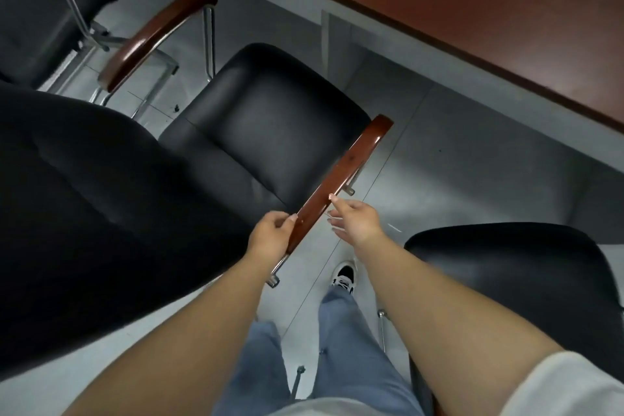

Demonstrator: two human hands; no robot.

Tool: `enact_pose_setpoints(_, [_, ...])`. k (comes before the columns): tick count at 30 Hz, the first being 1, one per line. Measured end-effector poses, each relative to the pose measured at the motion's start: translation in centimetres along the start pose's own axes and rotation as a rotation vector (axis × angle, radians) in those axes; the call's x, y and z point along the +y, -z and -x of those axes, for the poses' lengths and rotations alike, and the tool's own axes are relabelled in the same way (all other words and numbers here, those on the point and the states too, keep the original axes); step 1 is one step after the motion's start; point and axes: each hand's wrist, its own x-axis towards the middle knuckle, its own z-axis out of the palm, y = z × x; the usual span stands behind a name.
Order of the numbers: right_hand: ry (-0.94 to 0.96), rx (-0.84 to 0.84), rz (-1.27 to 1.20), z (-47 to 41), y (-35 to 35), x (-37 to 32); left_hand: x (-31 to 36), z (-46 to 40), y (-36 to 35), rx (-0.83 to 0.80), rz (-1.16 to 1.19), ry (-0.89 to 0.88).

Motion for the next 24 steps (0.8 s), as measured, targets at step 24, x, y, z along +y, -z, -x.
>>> enact_pose_setpoints(24, [0.402, 0.151, -0.247, 29.7, -13.0, 14.7, -13.6, 18.0, 18.6, -0.262, 0.427, -0.318])
